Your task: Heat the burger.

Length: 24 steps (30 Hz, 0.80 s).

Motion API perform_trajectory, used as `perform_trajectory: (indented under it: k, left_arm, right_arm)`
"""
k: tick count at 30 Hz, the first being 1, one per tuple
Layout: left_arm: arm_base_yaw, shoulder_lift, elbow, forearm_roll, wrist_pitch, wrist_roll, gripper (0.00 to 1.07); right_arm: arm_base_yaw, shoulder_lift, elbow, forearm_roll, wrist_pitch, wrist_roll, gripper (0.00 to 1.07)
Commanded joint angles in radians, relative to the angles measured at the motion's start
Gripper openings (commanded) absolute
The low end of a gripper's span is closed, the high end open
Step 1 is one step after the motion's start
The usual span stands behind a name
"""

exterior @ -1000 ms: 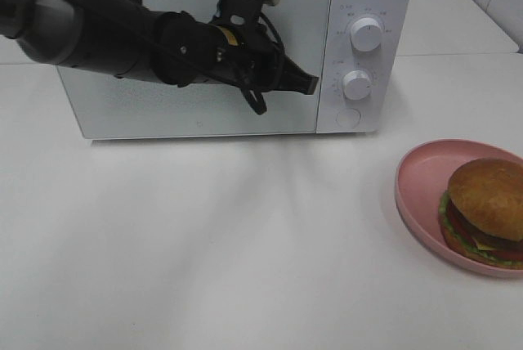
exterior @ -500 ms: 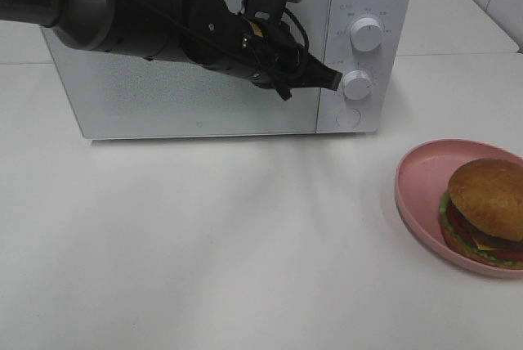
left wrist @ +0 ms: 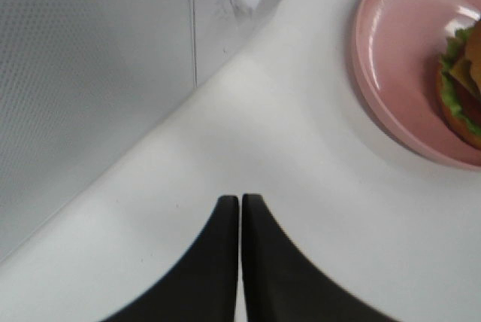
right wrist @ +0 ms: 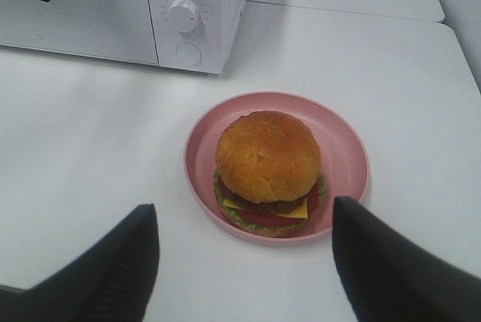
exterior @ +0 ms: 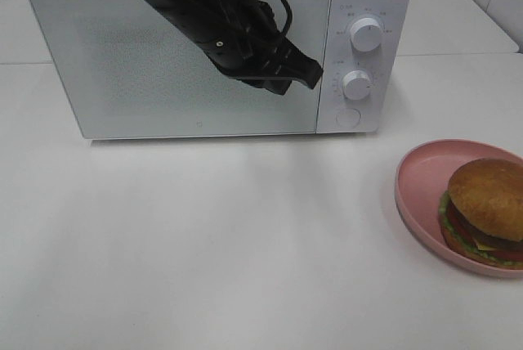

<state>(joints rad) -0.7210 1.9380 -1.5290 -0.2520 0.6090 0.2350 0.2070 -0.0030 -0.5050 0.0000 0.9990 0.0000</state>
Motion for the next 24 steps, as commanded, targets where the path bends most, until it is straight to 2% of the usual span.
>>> perform_trajectory:
  k: [1,5,6,7,8,9,10,11,13,14,18,20,21,22,23,24]
  left_arm:
    - [0.0,-0.041,-0.007,0.015,0.091,0.004,0.0]
    - [0.0,-0.093,-0.007,0.063,0.204,-0.02,0.0]
    - [0.0,-0.105,-0.007,0.083,0.227,-0.039,0.0]
    - [0.0,-0.127,-0.007,0.13,0.255,-0.089,0.0]
    - [0.0,-0.127,-0.007,0.13,0.255,-0.089,0.0]
    - [0.0,-0.151,-0.006,0.185,0.277,-0.143,0.0]
    - [0.0,-0.151,-0.006,0.185,0.277,-0.143,0.0]
    - [0.0,-0.174,-0.003,0.252,0.298,-0.195,0.0]
    - [0.003,-0.185,-0.003,0.282,0.309,-0.21,0.0]
    - [0.021,-0.194,-0.003,0.335,0.344,-0.235,0.0]
    - [0.079,-0.195,-0.003,0.339,0.418,-0.228,0.0]
    - [0.175,-0.194,-0.003,0.289,0.473,-0.226,0.0]
    - [0.175,-0.194,-0.003,0.289,0.473,-0.226,0.0]
    - [0.24,-0.194,-0.003,0.241,0.503,-0.223,0.0]
    - [0.24,-0.194,-0.003,0.241,0.503,-0.223,0.0]
    - [0.308,-0.194,-0.003,0.188,0.535,-0.223,0.0]
  right_arm:
    - [-0.005,-0.031,-0.001,0.0,-0.008,0.0,0.61]
    - [-0.005,-0.031,-0.001,0.0,-0.008,0.0,0.61]
    - [-0.005,-0.031,-0.001,0.0,-0.008,0.0,0.61]
    - [-0.005,-0.031,-0.001,0.0,-0.008,0.0,0.61]
    - [-0.005,-0.031,-0.001,0.0,-0.008,0.0,0.61]
    - [-0.005,-0.031,-0.001,0.0,-0.008,0.0,0.61]
    - [-0.005,-0.031,-0.001,0.0,-0.008,0.0,0.61]
    - [-0.005,-0.031,-0.001,0.0,-0.008,0.0,0.61]
    - [-0.005,-0.031,-0.001,0.0,-0.008,0.0,0.61]
    - [-0.005,-0.031,-0.001,0.0,-0.008,0.0,0.61]
    - [-0.005,-0.031,-0.001,0.0,-0.008,0.0,0.61]
    - [-0.005,-0.031,-0.001,0.0,-0.008,0.0,0.61]
    - [-0.005,-0.031,-0.001,0.0,-0.008,0.0,0.61]
    - [-0.005,-0.031,-0.001,0.0,-0.008,0.0,0.61]
    - [-0.005,-0.031,-0.001,0.0,-0.008,0.0,0.61]
    - [-0.005,-0.031,-0.001,0.0,-0.008,0.0,0.61]
